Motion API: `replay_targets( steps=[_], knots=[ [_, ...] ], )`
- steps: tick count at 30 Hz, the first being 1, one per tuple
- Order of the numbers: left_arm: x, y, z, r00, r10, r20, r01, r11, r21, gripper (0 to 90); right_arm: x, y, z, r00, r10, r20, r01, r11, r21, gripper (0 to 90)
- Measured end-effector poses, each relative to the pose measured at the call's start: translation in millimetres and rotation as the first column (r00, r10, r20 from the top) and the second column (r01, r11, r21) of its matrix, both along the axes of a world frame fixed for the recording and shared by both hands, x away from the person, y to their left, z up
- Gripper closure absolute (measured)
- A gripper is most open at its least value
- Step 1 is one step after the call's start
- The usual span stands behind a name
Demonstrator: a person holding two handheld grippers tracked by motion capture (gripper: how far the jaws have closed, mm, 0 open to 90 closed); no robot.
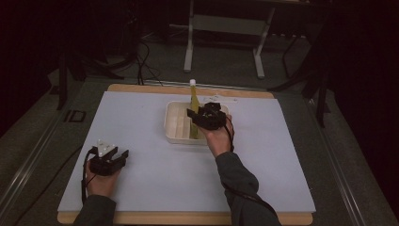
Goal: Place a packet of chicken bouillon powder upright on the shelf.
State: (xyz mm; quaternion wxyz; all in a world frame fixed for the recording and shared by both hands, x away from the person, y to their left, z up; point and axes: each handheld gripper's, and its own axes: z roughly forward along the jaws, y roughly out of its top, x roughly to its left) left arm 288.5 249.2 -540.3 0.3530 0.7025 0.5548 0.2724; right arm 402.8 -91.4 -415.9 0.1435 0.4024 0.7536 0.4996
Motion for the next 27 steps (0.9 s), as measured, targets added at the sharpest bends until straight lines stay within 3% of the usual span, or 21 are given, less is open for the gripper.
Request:
replay_targets(
  steps=[7, 15, 19, 21, 24, 27],
  knots=[
    [0.0, 0.1, 0.0, 1.0, 0.001, 0.0, -0.001, 1.0, 0.0, 52.3, -0.9, -3.9, -3.7, 0.9988, 0.026, -0.041, -0.029, 0.997, -0.069, 39.9],
    [0.3, -0.3, -0.2, 1.0, 0.003, -0.001, -0.003, 1.0, -0.001, 52.3, -7.4, -10.0, -3.5, 0.9971, 0.056, -0.05, -0.062, 0.989, -0.132, 33.2],
    [0.3, 0.0, -0.1, 1.0, 0.003, -0.002, -0.003, 1.0, -0.003, 52.1, -13.3, -12.8, 0.3, 0.9943, 0.068, -0.082, -0.084, 0.974, -0.208, 30.1],
    [0.4, -0.2, -0.2, 1.0, 0.005, 0.0, -0.005, 1.0, -0.005, 52.1, -15.3, -14.1, 1.3, 0.9942, 0.071, -0.081, -0.088, 0.972, -0.218, 30.0],
    [0.4, 0.0, -0.1, 1.0, 0.002, -0.002, -0.002, 1.0, -0.001, 52.1, -23.2, -19.8, 3.3, 0.9911, 0.086, -0.102, -0.111, 0.957, -0.269, 30.1],
    [0.3, 0.1, -0.1, 1.0, 0.004, 0.0, -0.004, 1.0, -0.003, 52.0, -29.4, -25.6, 3.9, 0.9888, 0.095, -0.115, -0.125, 0.95, -0.286, 30.2]
  ],
)
